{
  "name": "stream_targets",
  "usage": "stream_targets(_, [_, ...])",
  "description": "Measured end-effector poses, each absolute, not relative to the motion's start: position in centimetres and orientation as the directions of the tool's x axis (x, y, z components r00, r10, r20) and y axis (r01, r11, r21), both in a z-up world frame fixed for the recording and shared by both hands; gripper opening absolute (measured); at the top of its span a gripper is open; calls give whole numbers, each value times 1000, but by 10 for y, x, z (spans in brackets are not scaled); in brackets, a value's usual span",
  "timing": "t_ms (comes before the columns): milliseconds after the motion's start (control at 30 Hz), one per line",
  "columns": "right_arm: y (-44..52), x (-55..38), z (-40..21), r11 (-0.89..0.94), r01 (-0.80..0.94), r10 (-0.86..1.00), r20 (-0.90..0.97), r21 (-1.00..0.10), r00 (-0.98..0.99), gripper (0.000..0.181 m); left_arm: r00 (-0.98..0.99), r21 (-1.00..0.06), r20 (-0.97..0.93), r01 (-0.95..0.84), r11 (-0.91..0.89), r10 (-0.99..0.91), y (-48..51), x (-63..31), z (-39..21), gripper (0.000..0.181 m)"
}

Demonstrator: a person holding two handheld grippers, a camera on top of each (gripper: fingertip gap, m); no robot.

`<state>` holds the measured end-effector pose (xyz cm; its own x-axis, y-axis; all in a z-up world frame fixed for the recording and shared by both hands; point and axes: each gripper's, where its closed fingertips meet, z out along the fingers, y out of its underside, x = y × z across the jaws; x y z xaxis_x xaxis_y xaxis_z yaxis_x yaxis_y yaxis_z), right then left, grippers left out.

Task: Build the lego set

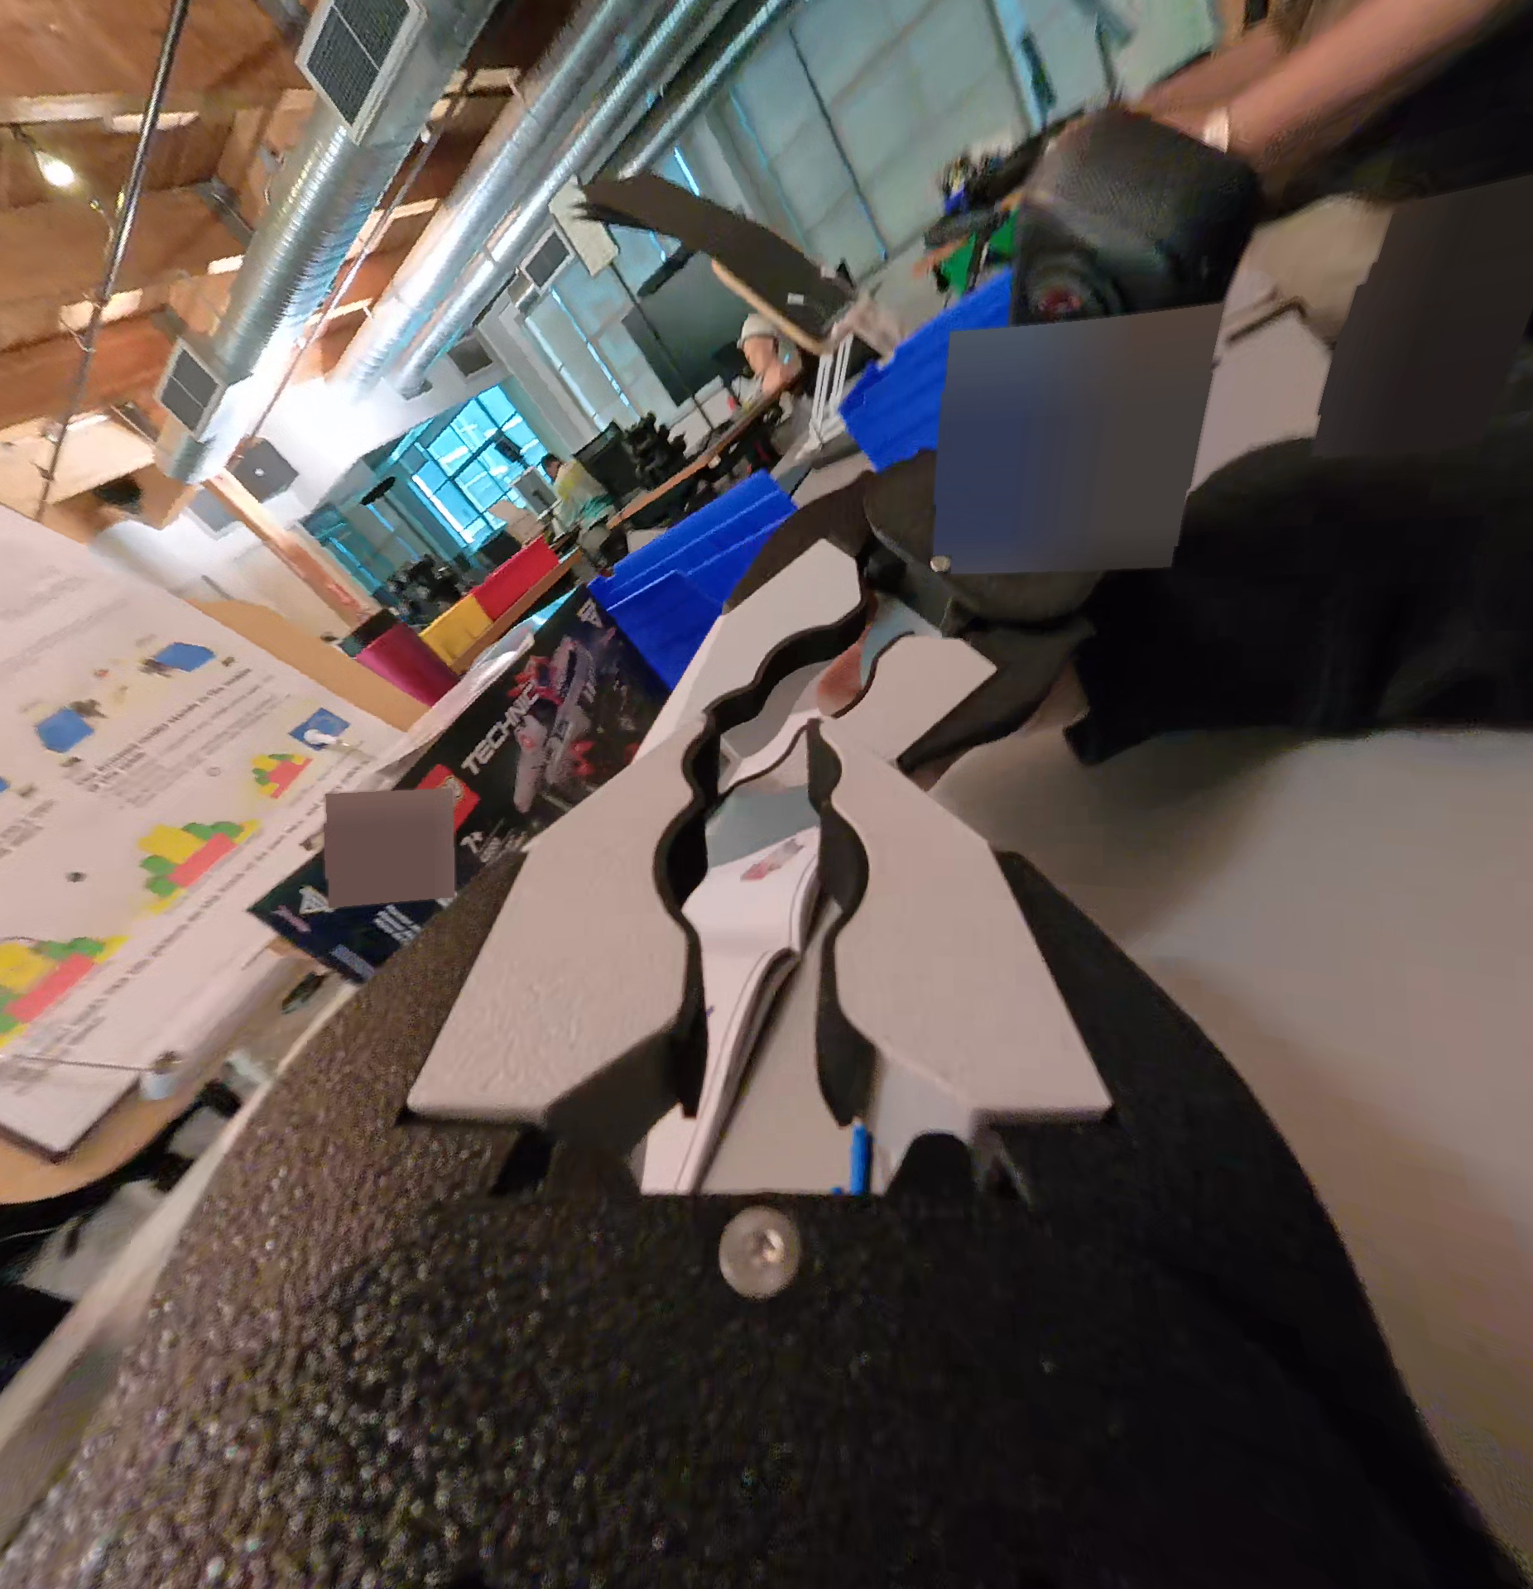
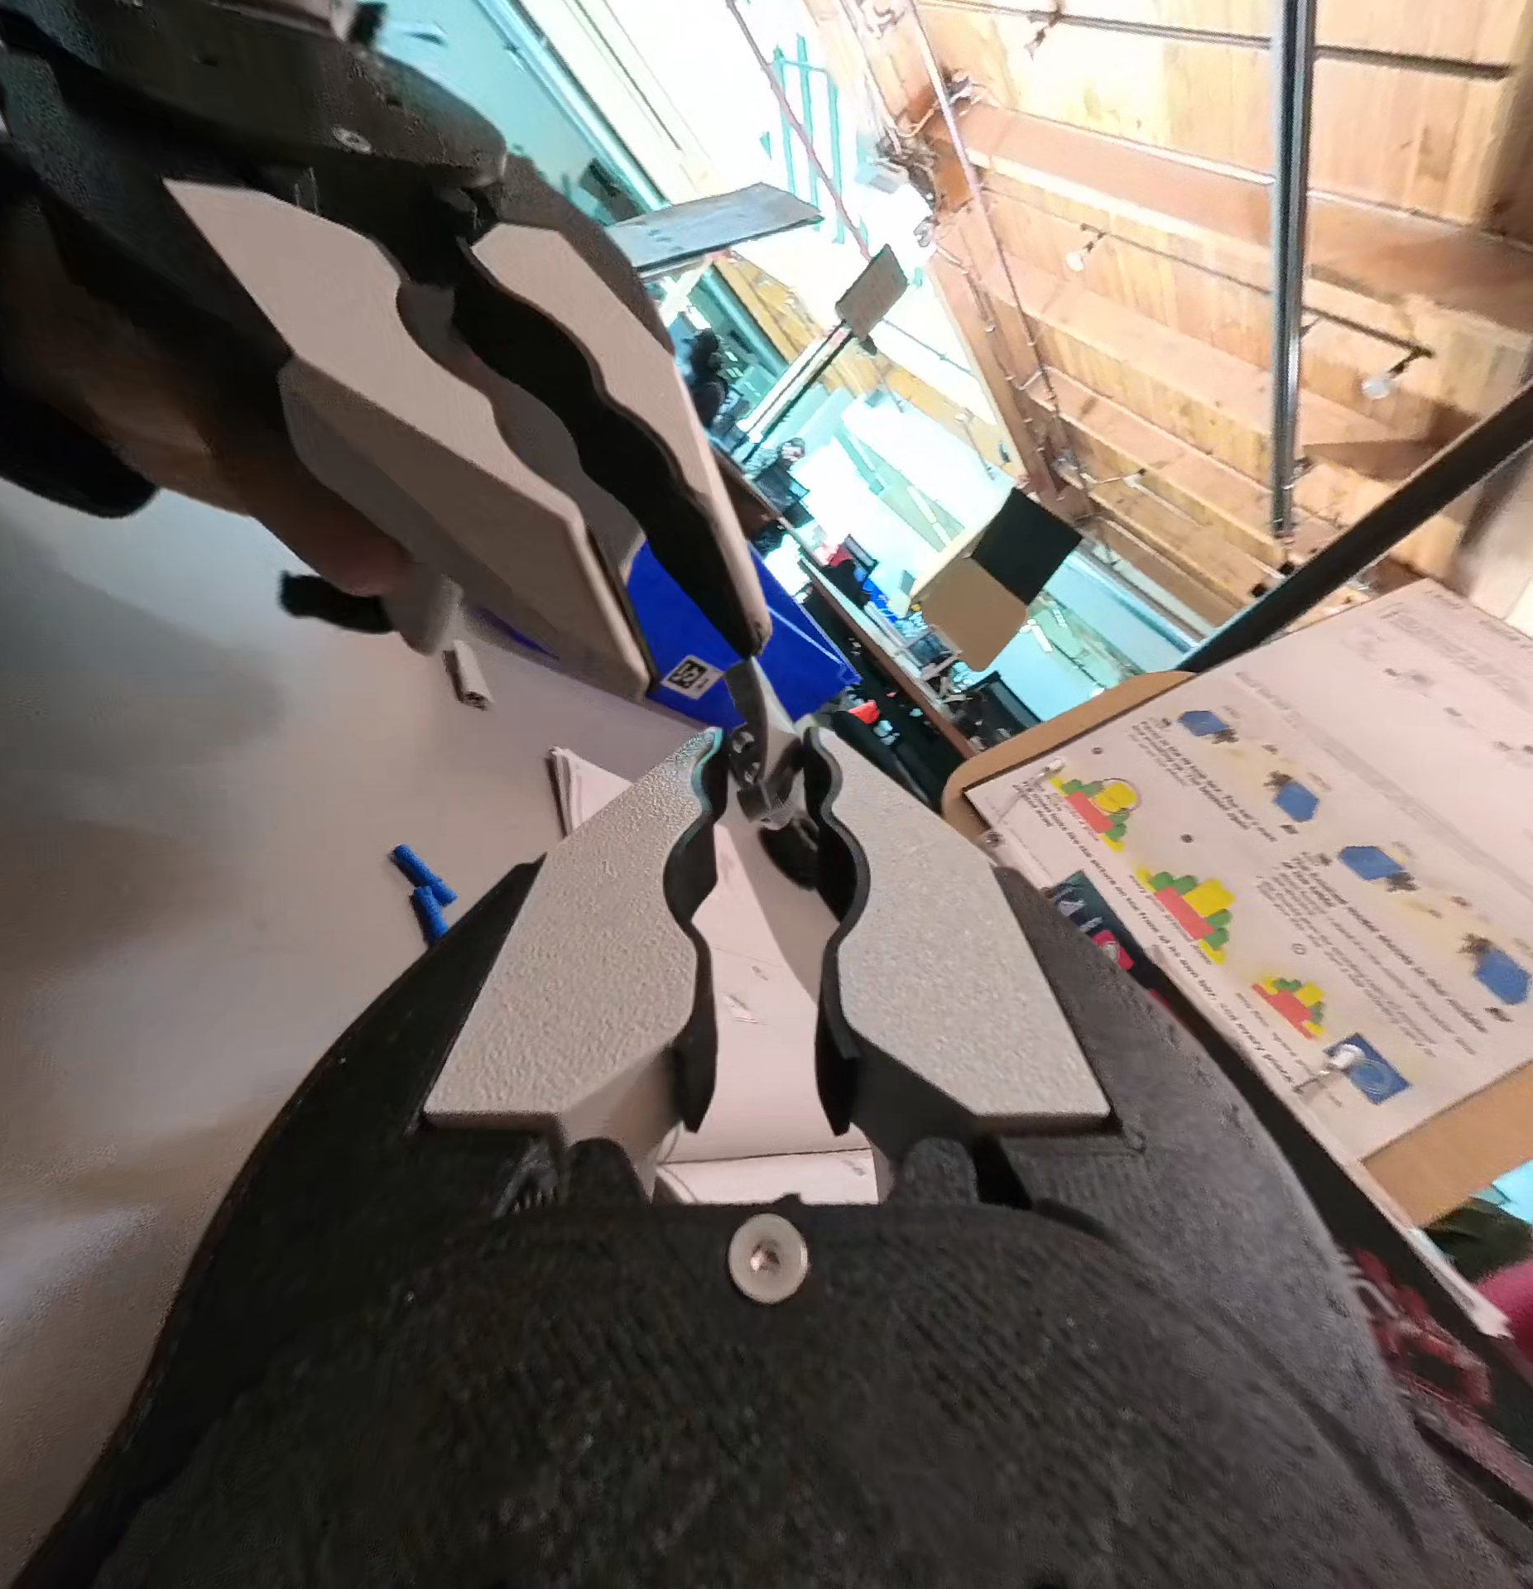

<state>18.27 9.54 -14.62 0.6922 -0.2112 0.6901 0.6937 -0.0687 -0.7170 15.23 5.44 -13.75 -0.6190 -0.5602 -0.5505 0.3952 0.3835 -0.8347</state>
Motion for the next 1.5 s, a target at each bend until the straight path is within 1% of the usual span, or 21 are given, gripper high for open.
stream_targets(67, [93, 184, -140, -75, 721, -260, 712, -688, 652, 15, -626, -854, -520, 383, 352, -581, 59, 153, -133, 15])
stream_targets(133, [89, 188, -132, -99, 757, -333, 738, -646, 587, 14, -584, -862, -507, 355, 361, -634, 73, 162, -127, 13])
stream_targets(267, [90, 197, -134, -210, 812, -391, 808, -545, 441, 15, -570, -900, -435, 301, 315, -697, 92, 172, -112, 13])
stream_targets(367, [92, 201, -138, -289, 837, -404, 852, -465, 333, 15, -638, -953, -300, 162, 257, -709, 101, 178, -118, 17])
stream_targets(467, [98, 205, -154, -362, 845, -338, 900, -394, 275, 16, -707, -988, -132, 42, 145, -694, 107, 181, -126, 19])
stream_targets(500, [100, 205, -157, -364, 847, -324, 905, -388, 275, 15, -731, -994, -65, -9, 105, -679, 107, 180, -128, 22])
stream_targets(567, [102, 203, -154, -335, 852, -332, 896, -403, 293, 15, -758, -994, 26, -86, 60, -652, 107, 180, -132, 28])
stream_targets(633, [101, 201, -152, -300, 842, -325, 878, -448, 352, 14, -774, -991, 62, -125, 55, -630, 106, 179, -137, 32])
stream_targets(667, [100, 201, -151, -299, 840, -315, 878, -453, 361, 15, -777, -987, 69, -144, 69, -626, 105, 179, -141, 37])
stream_targets(767, [97, 197, -161, -322, 830, -208, 890, -455, 407, 15, -793, -978, 50, -163, 132, -607, 100, 176, -149, 46])
stream_targets(900, [96, 190, -162, -320, 837, -174, 896, -444, 408, 15, -813, -944, 108, -265, 198, -572, 85, 172, -167, 60])
stream_targets(1000, [101, 180, -165, -324, 865, -122, 923, -384, 364, 15, -814, -940, 122, -278, 197, -568, 76, 170, -172, 58])
stream_targets(1067, [105, 171, -161, -297, 880, -118, 929, -371, 352, 13, -812, -935, 141, -297, 193, -566, 74, 169, -175, 56])
stream_targets(1133, [108, 173, -164, -329, 879, -111, 938, -346, 328, 14, -828, -934, 165, -305, 184, -536, 70, 166, -171, 48])
stream_targets(1200, [108, 174, -164, -347, 880, -109, 946, -324, 306, 14, -827, -939, 142, -286, 190, -544, 71, 169, -170, 40])
stream_targets(1233, [109, 174, -165, -352, 879, -99, 946, -322, 308, 15, -829, -941, 132, -277, 194, -544, 72, 170, -171, 40])
stream_targets(1333, [110, 173, -166, -347, 873, -95, 938, -344, 333, 15, -832, -943, 143, -279, 181, -536, 74, 169, -172, 40])
stream_targets(1500, [116, 171, -166, -263, 829, -102, 868, -494, 486, 15, -831, -946, 181, -292, 137, -526, 84, 168, -170, 40])
